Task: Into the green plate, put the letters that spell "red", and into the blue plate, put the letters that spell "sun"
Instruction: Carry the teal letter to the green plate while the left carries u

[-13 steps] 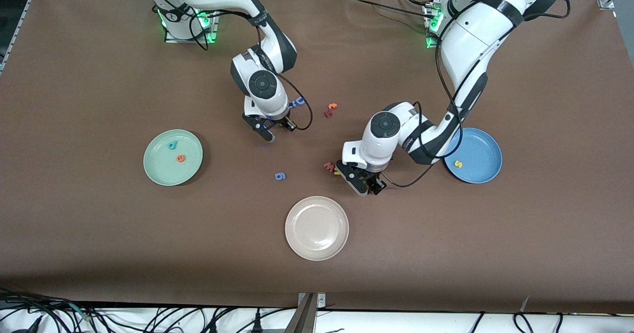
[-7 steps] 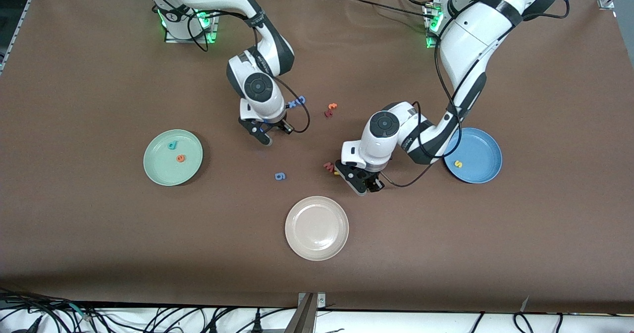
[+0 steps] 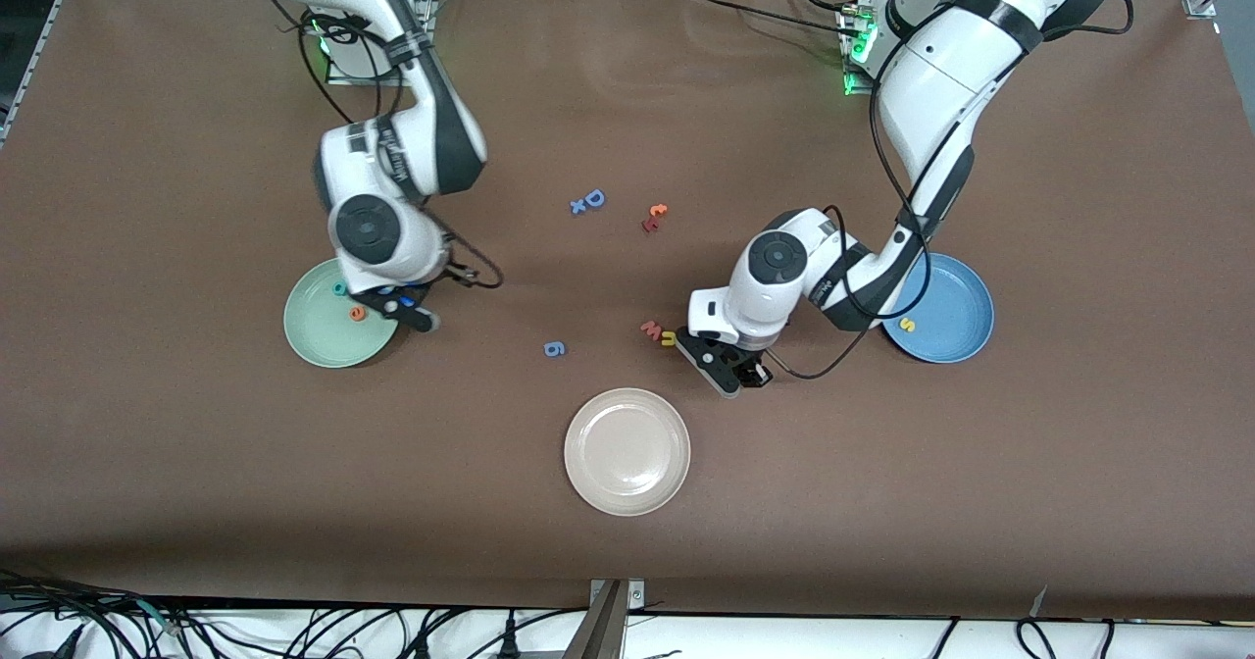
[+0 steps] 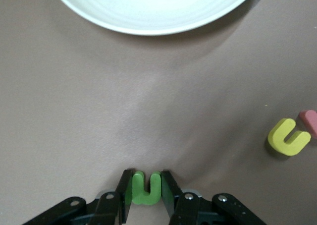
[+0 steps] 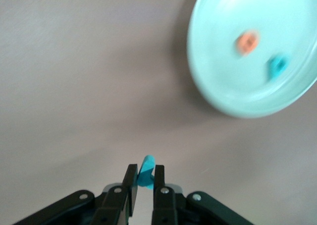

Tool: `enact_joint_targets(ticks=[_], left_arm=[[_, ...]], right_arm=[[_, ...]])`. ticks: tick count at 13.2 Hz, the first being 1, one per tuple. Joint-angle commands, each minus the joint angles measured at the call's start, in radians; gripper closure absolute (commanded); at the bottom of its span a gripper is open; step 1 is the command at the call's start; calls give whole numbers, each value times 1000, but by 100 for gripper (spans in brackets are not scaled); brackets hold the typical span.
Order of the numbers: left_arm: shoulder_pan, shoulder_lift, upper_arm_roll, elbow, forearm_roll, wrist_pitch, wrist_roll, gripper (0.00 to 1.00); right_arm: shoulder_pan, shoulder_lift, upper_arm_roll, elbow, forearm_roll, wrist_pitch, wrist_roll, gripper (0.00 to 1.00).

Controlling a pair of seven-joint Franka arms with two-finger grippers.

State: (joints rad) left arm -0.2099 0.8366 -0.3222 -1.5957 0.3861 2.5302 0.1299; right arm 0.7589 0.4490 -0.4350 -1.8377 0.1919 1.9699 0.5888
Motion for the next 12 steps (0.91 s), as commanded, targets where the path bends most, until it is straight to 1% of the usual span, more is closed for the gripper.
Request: enact_joint_targets(ticks=[1,2,4,6,12], left_arm=[[27,-5,38,14,-252,2,239,76],[33,-14,58,14,-362,-2,329,76],[40,-33,104,13,-505,-31,472,76],[41,-54,152,11,-530,-94,501,76],[47,-132,253,13,-533,-292,484,75]], right_arm=[[-30,17,-66,-5,9,-11,-215,100],[-67,22,-67,-5,9,-2,-274,100],[-150,46,-67,-2,14,29,-418,100],[-194,85,-65,0,17,49,-495,100],[-239,157,-63,5,18,162,-593,100]])
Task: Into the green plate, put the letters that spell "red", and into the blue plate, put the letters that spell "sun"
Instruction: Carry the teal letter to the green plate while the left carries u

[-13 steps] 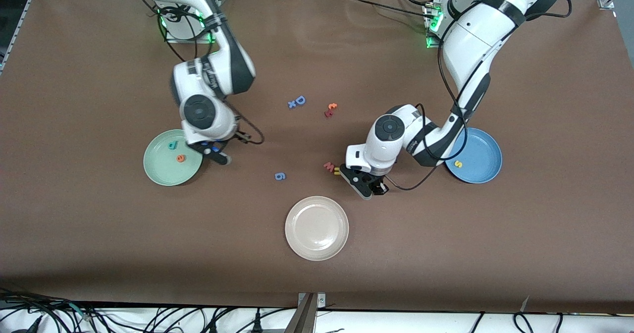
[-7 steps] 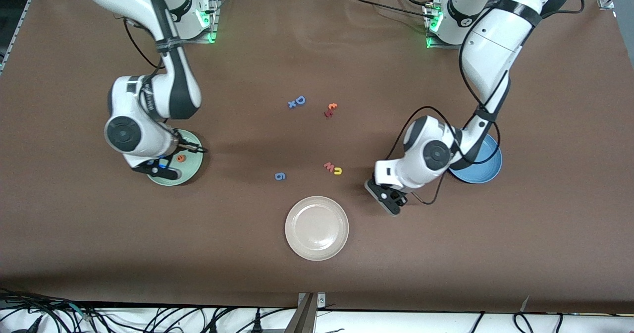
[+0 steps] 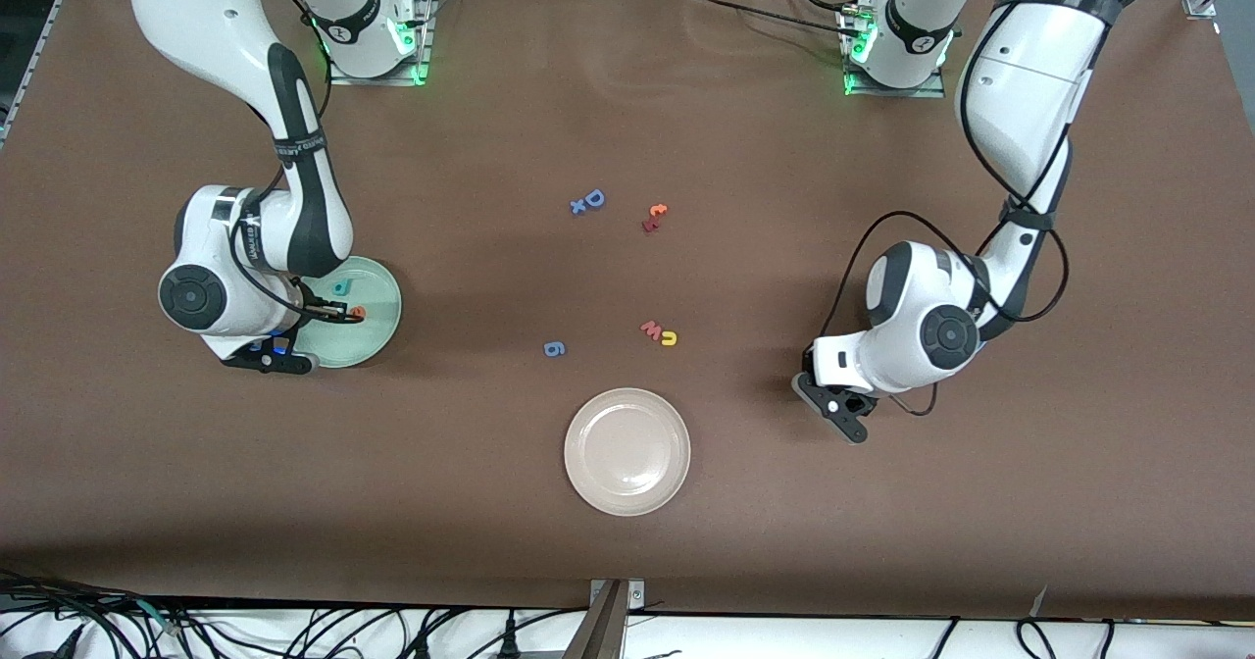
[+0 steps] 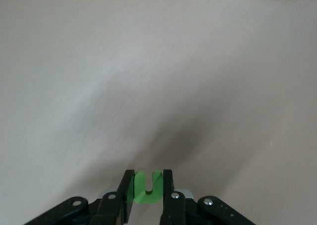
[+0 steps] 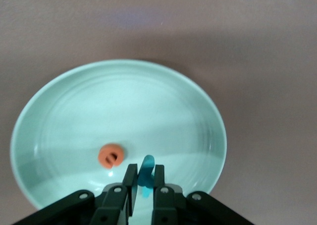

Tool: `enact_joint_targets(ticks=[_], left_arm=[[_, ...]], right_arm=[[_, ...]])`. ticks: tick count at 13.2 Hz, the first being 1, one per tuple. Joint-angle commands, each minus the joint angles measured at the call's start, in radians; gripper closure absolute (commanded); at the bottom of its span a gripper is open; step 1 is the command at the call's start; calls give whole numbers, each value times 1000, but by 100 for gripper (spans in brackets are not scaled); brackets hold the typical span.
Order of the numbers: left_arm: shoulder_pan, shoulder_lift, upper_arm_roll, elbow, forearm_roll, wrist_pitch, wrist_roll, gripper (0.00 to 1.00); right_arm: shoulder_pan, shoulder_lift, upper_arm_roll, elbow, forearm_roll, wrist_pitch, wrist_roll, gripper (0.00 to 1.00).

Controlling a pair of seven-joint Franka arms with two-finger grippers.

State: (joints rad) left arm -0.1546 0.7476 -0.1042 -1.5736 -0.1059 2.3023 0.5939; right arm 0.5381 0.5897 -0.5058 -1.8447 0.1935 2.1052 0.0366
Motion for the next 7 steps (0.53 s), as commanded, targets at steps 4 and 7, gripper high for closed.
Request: enact_joint_targets(ticks=[4,7], left_arm=[[-8,-103,113,-29,-40,-208,-60,72],[-7,-119,175,-46,-38,-280,-63,72]], right_arm=[[-46,62,12,19,36,73,-93,100],[-49,68,16,19,53,71,-112,91]])
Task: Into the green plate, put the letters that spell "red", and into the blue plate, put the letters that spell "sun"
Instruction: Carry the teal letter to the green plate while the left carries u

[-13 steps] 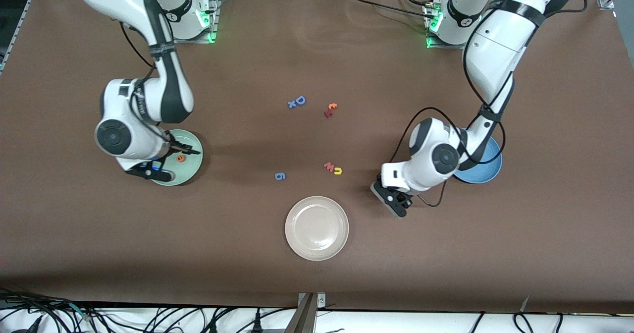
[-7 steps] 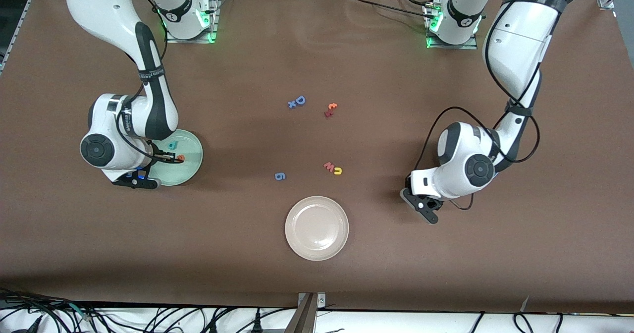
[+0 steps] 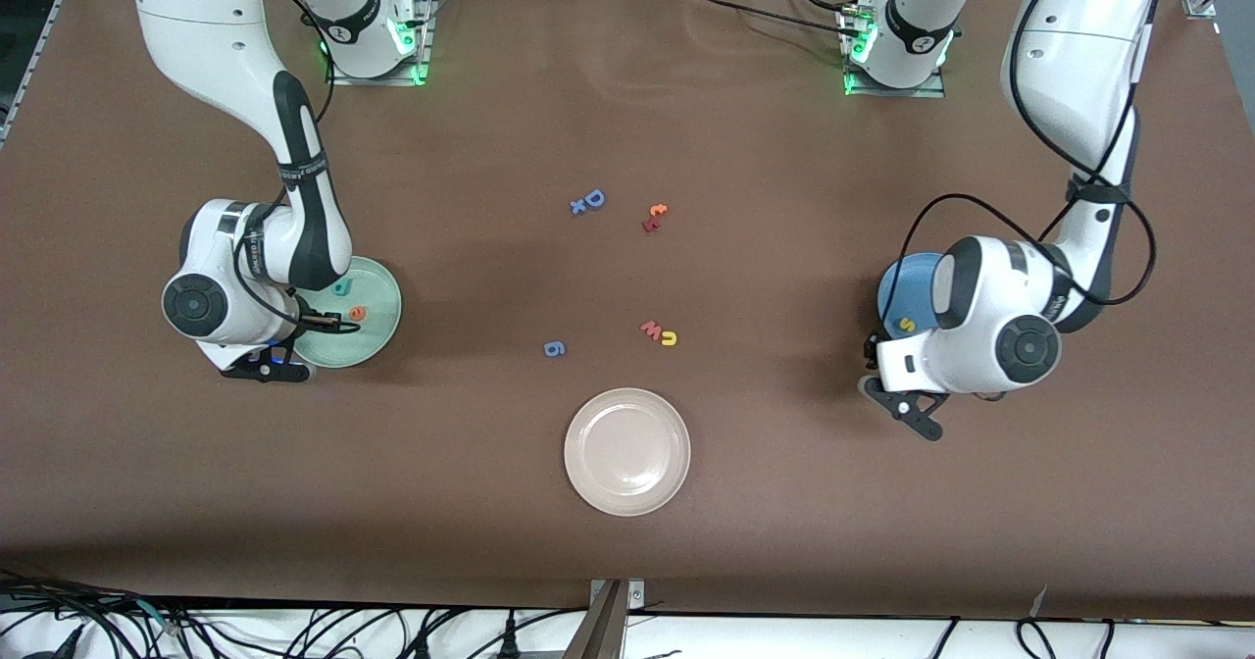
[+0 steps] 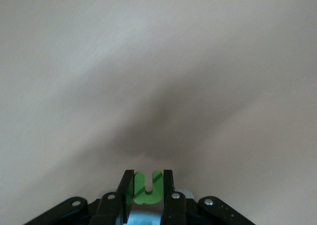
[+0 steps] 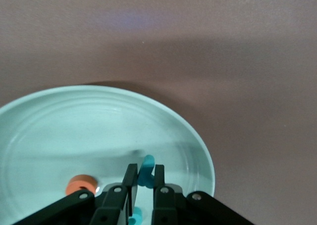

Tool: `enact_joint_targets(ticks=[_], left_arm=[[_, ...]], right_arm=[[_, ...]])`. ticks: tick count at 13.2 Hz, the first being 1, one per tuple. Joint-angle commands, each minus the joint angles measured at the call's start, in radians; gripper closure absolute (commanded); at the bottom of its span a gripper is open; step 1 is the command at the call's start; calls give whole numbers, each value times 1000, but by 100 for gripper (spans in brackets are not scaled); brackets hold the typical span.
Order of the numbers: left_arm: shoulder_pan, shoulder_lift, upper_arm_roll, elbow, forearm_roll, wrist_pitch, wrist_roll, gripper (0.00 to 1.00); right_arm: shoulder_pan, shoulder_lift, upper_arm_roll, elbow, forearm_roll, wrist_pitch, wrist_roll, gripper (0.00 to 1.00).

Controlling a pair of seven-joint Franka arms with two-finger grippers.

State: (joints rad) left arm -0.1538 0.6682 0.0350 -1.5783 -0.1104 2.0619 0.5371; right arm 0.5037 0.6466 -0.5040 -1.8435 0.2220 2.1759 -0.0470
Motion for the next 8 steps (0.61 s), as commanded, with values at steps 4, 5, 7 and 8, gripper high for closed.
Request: enact_joint_targets(ticks=[4,5,7,8], left_arm=[[8,-53,95,-78,-32,-153,11,72],[10,-56,95,-94,-31,-167,4,72],[10,-58,108,-98,-29,-199,-2,72],[10,-58,115,-106,-29,-212,-2,72]], right_arm=[[-10,10,15,18,28,-4,-19,21],[-8,7,15,18,28,-7,-19,20],[-2,-1,16,21,28,-13,-20,18],[4,-10,16,33,28,-21,-22,18]])
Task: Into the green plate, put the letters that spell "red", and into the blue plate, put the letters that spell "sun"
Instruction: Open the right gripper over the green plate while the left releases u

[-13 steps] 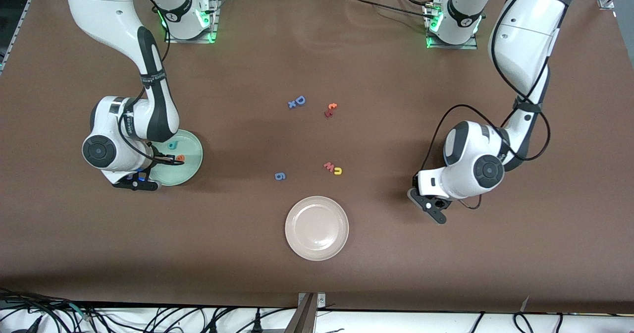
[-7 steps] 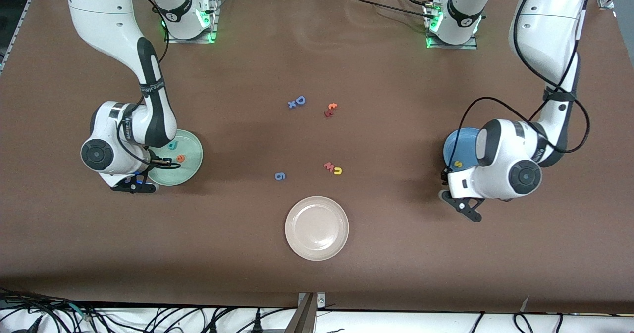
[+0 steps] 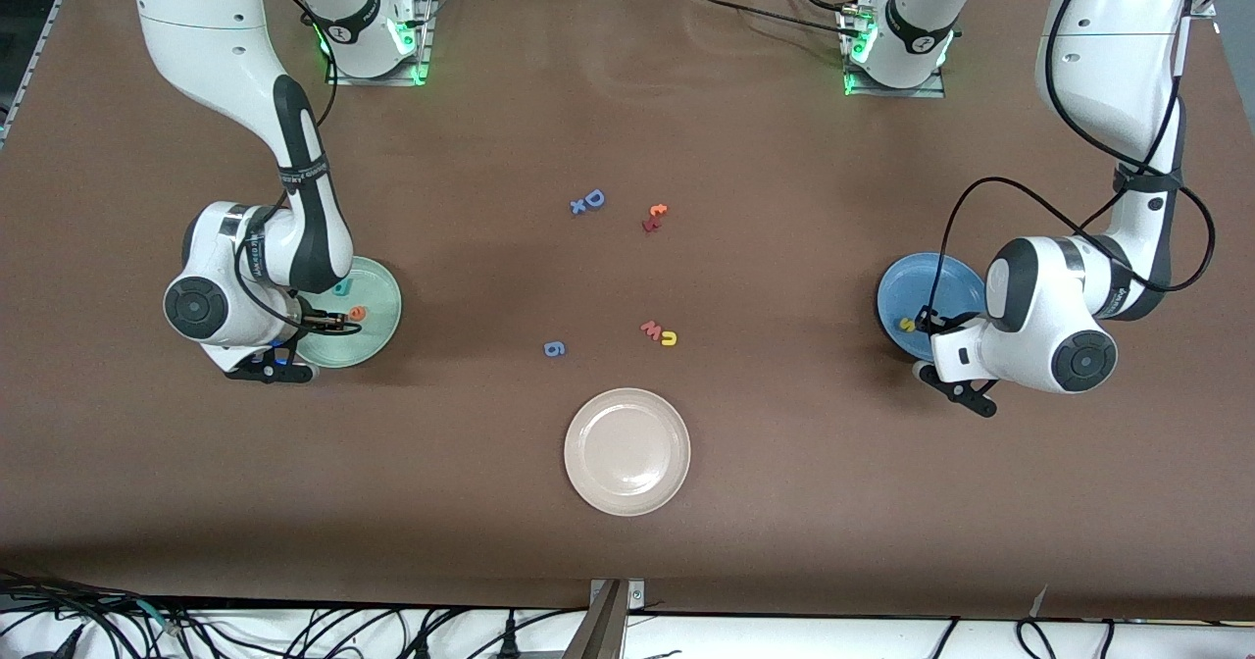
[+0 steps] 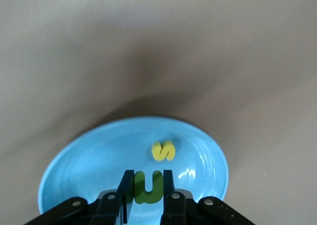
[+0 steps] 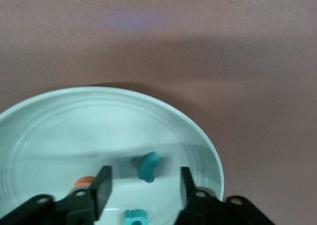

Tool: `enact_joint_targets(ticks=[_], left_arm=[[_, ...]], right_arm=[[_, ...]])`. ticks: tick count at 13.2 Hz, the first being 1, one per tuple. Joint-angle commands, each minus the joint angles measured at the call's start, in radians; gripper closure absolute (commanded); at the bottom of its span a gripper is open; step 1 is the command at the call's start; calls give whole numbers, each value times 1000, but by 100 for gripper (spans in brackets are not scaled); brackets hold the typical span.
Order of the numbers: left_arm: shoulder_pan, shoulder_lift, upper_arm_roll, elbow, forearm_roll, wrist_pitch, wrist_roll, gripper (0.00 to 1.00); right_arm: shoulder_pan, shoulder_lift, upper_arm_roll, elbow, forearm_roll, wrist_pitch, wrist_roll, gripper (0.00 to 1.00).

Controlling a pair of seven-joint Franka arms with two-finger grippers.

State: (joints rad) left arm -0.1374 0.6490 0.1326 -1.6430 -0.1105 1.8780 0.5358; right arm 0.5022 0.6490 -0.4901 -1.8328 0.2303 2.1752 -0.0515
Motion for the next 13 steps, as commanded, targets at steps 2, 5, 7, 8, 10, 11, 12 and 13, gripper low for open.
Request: enact_joint_targets(ticks=[2,5,7,8,10,11,12,13], left_arm=[[-5,-43,30,-67,-29,-33,0,72],[4,-37,30,-89,-29,-31,-4,71],[4,-31,32,-93,-31,-28,-7,60],[4,-29,32,-93,-31,-26,-16,48],[4,-28,32,-92,-31,-25,-23,37],[4,-26,30,-90,-31,-25,-23,37],[4,-28,30,-86,-31,-25,-25,37],[2,-32,30,-78,-29,-25,-40,37]], right_arm=[[10,-22,2,67,20,-90,-14,18],[18,-23,2,159,20,-227,37,16],[38,-23,-1,210,18,-306,71,14],[41,-23,-2,233,17,-339,87,14],[44,-29,-4,282,17,-403,93,14],[44,-37,-7,305,15,-435,93,14],[44,-55,-7,325,11,-472,94,14],[44,-67,-8,348,9,-506,94,12]])
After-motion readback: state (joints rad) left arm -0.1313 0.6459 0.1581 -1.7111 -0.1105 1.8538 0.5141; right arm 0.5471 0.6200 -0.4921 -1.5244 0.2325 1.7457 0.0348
